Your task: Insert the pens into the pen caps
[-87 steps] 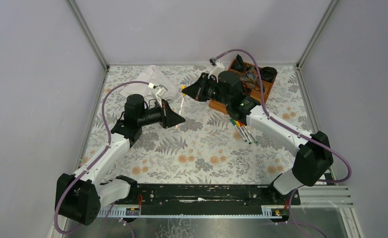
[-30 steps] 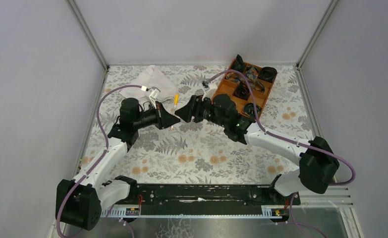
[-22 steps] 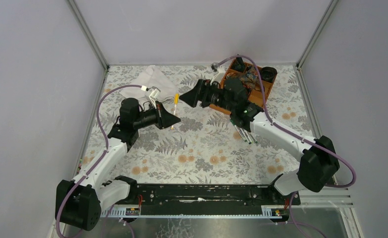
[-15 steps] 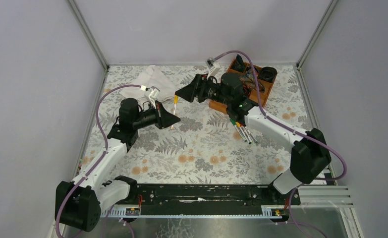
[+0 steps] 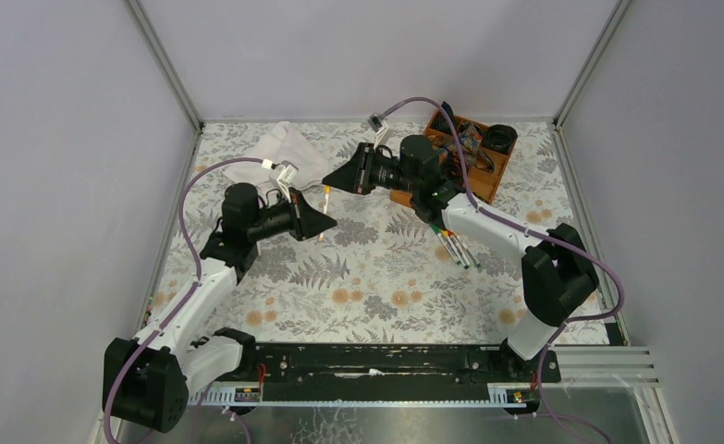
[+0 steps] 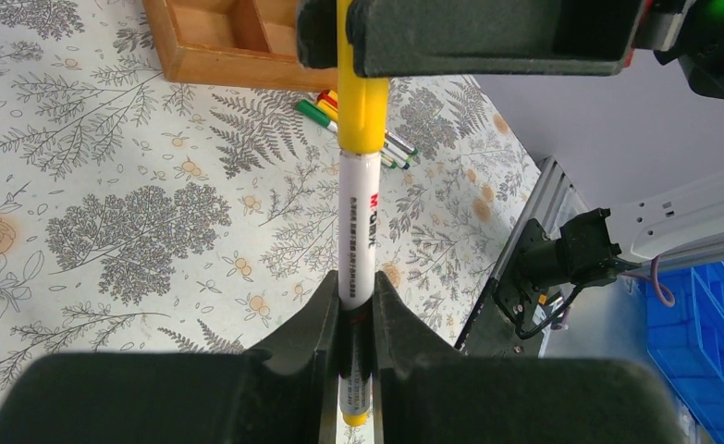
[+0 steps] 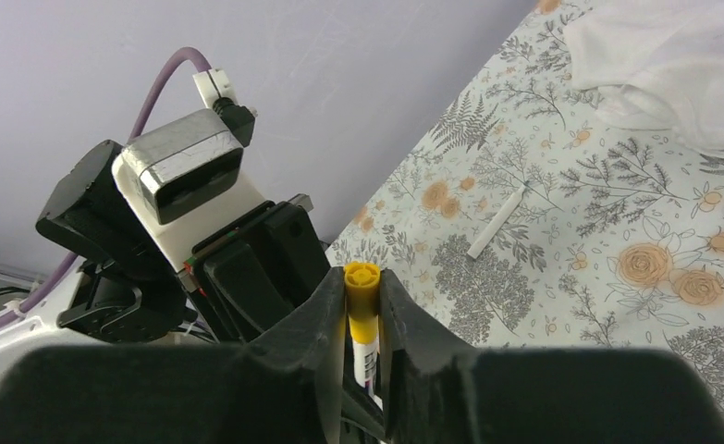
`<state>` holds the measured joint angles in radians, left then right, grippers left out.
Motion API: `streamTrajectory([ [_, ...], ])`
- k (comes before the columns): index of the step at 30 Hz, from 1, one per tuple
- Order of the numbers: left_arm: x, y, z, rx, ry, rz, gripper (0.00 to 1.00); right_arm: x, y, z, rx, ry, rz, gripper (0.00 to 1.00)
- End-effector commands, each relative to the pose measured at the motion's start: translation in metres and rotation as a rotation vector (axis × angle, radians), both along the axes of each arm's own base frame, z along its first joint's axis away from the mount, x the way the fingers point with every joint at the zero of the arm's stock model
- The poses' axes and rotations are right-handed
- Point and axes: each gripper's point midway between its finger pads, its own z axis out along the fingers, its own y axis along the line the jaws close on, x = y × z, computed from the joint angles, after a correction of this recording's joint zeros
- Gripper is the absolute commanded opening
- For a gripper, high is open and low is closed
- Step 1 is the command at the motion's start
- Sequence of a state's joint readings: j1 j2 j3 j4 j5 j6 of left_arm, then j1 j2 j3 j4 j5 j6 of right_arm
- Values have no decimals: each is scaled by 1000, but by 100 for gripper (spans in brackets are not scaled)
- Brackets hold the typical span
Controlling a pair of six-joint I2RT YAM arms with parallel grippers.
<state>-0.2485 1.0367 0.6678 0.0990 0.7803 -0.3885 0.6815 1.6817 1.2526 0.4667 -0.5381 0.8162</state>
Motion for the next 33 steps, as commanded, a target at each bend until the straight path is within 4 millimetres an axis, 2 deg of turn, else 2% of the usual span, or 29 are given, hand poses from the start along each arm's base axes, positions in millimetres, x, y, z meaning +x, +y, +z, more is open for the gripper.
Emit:
streamTrajectory([
  [1, 6, 0, 20, -17, -93, 5, 0, -11, 6, 20, 71, -56, 79, 14],
  [4, 6, 0, 20, -19, -92, 5, 0, -20, 4, 2, 50, -34, 114, 1],
  [5, 6, 0, 20, -21, -92, 5, 0, -24, 3, -4, 43, -28, 127, 0],
  [9, 9, 3, 21, -32, -89, 7, 0, -45, 1, -24, 15, -17, 193, 0],
  [12, 13, 8, 23, -46, -93, 20, 0, -60, 1, -52, -40, 14, 223, 0],
  [13, 14, 9, 23, -48, -93, 25, 0, -68, 0, -51, -50, 10, 233, 0],
  [21, 18, 17, 27, -78, -96, 33, 0, -124, -1, -104, -153, 112, 319, 0],
  [28, 16, 17, 27, -83, -104, 17, 0, -149, -7, -133, -220, 167, 360, 0],
  [33, 15, 16, 27, -85, -104, 3, 0, -155, -13, -149, -265, 193, 372, 0],
])
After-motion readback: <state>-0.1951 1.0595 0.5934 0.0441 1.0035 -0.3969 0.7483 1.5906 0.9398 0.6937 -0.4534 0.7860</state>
